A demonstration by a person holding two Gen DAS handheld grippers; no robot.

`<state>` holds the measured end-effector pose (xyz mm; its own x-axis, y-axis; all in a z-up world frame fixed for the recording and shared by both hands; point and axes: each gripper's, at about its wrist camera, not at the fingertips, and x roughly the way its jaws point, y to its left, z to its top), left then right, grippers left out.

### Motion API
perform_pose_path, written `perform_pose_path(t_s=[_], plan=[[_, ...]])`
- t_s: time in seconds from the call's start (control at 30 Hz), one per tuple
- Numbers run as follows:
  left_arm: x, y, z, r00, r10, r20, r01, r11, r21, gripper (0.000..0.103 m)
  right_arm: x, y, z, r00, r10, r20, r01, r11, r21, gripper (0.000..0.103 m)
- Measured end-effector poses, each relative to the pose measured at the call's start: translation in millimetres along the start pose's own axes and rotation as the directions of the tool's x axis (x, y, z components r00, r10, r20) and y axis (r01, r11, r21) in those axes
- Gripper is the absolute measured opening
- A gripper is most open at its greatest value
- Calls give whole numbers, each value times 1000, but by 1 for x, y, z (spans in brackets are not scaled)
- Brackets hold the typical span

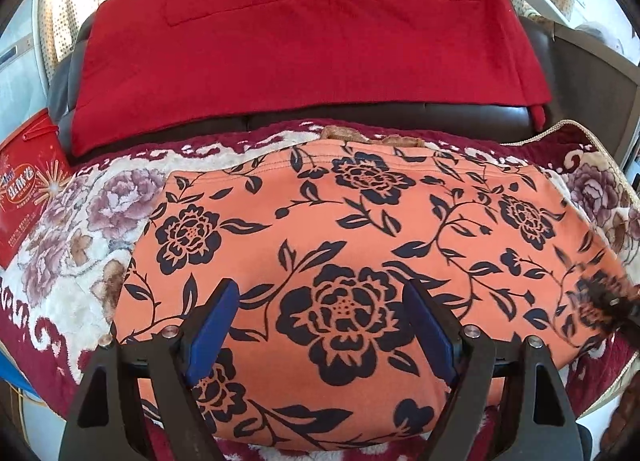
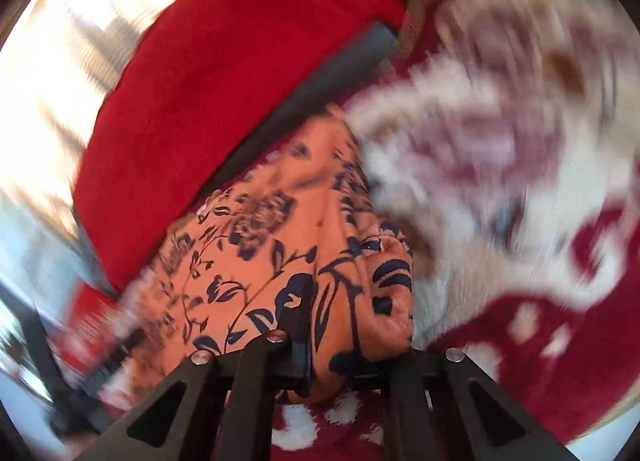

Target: Fold small clothes

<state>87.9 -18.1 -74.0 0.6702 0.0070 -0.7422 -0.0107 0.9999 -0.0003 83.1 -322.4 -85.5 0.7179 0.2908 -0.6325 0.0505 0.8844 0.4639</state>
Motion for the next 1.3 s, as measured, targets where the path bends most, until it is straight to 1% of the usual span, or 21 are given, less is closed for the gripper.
perform_pose_path(t_s=[0.07,0.13,0.17,0.2,0.27,0.3,0.33,0.43,0.53,0.6,0.67,0.8,0.83,0.9,0.93,0.97,1.0,1.07,1.1,1.2,1.3], plan=[[3,5,-2,1000,0,2,0,1000,-17,84,-10,24,0,997,-58,50,64,990,-125,10],[8,9,-3,1000,-2,-10,2,999,-34,84,0,20,-2,996,-84,29,87,990,-115,11],[11,10,-4,1000,-4,-20,3,999,-40,84,13,5,-5,997,-66,-37,64,997,-48,14],[15,11,-5,999,-5,-38,4,999,-43,84,24,-12,-7,995,-11,-98,17,998,60,14],[21,12,-9,998,-9,-58,7,1000,-31,84,25,-42,-13,988,135,-81,-113,966,231,17],[21,14,-10,999,-11,-53,9,1000,-28,84,25,-49,-14,983,165,-76,-139,954,265,18],[20,15,-10,999,-11,-44,10,1000,-30,84,25,-53,-14,980,183,-74,-155,946,284,22],[15,18,-8,999,-14,-33,13,999,-49,84,28,-59,-13,970,233,-76,-196,923,332,24],[8,19,-4,1000,-15,5,16,999,-48,84,26,-63,-9,962,266,-55,-230,906,356,24],[12,17,-5,1000,-13,-14,12,999,-35,84,28,-67,-5,960,275,-53,-236,898,370,25],[26,14,-9,998,3,-64,-4,1000,-3,84,28,-66,-9,959,277,-55,-237,895,378,25],[21,16,-6,999,2,-53,-3,1000,-9,85,29,-69,-11,954,293,-55,-249,885,393,25],[18,15,-4,999,5,-38,-5,1000,-13,85,30,-72,-11,953,298,-59,-252,882,399,27],[15,13,-3,1000,10,-17,-10,1000,-3,85,34,-77,-10,946,318,-60,-266,869,418,28],[19,12,-4,999,16,-29,-15,1000,9,85,35,-78,-11,944,324,-58,-272,866,419,28],[26,9,-7,998,17,-60,-16,1000,26,85,34,-75,-10,948,313,-61,-265,879,396,27],[29,9,-10,998,17,-54,-16,1000,26,86,32,-70,-8,958,278,-71,-237,906,350,26],[28,10,-12,999,27,-40,-26,999,28,88,24,-53,-6,982,173,-80,-153,965,211,18],[28,10,-11,998,31,-46,-29,999,32,88,21,-45,-6,988,132,-80,-119,981,154,17],[19,6,-3,998,50,-42,-48,998,42,88,17,-33,-8,996,46,-70,-43,998,45,16],[1,-1,3,998,37,51,-40,998,53,88,15,-32,-13,998,8,-63,-9,1000,-5,16]])
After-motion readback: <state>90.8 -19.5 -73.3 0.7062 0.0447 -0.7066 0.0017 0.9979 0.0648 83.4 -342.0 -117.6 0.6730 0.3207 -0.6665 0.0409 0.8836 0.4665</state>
